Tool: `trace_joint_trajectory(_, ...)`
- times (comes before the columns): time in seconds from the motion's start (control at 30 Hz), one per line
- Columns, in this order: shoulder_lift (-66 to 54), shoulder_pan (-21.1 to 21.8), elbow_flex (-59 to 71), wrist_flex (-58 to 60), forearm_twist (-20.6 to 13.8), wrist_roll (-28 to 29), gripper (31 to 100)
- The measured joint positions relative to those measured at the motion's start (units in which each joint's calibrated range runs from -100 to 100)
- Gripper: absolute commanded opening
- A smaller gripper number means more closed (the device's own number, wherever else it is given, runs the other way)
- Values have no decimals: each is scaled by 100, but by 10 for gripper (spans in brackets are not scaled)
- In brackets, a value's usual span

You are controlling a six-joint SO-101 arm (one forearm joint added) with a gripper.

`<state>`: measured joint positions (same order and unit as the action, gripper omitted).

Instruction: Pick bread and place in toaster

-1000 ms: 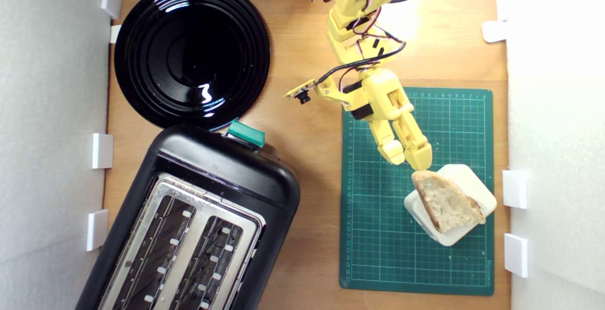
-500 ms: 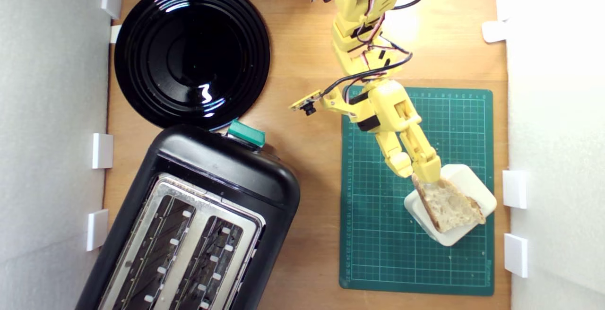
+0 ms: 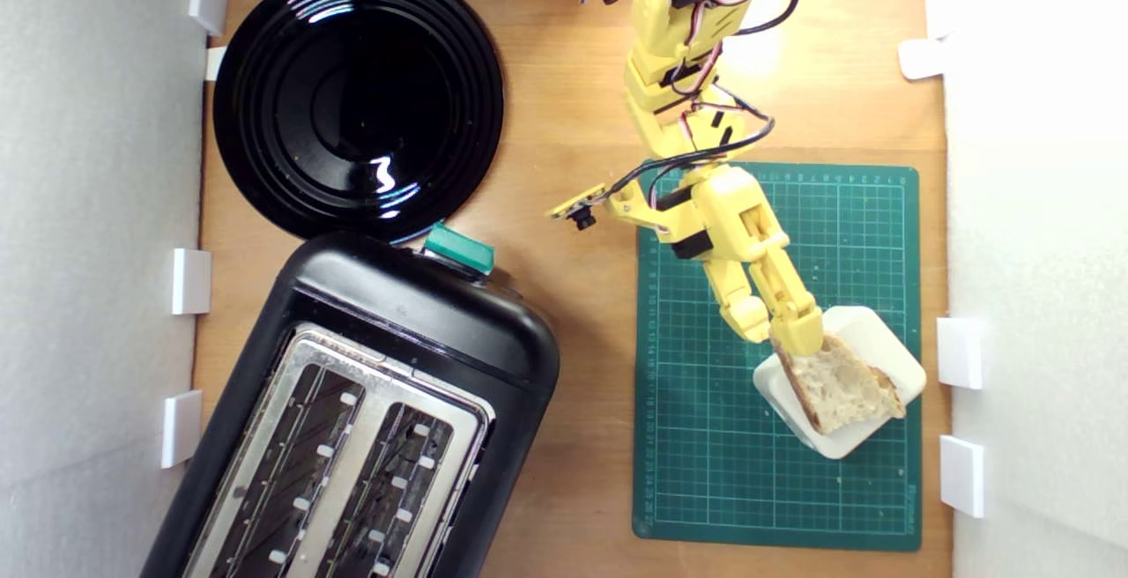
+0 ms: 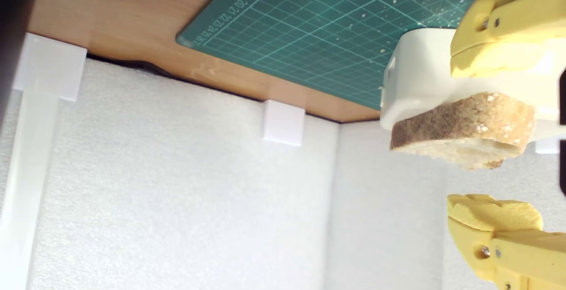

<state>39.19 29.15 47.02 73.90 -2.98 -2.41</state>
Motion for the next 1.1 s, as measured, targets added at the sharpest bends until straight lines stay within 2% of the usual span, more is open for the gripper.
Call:
trace_joint_trajectory(0.13, 0, 27, 0, 0, -116, -124, 880)
trace_joint_trajectory(0.5, 0, 119, -55, 0, 9, -140, 880)
trace_joint_trajectory(0.67, 202, 119, -287, 0, -80, -145, 877)
trace_joint_trajectory(0.73, 260, 119, -296, 0, -80, -171, 857)
trace_joint_trajectory(0.87, 269, 119, -324, 0, -18, -197, 771)
trace_joint_trajectory(1.1, 269, 119, -324, 0, -71, -197, 697)
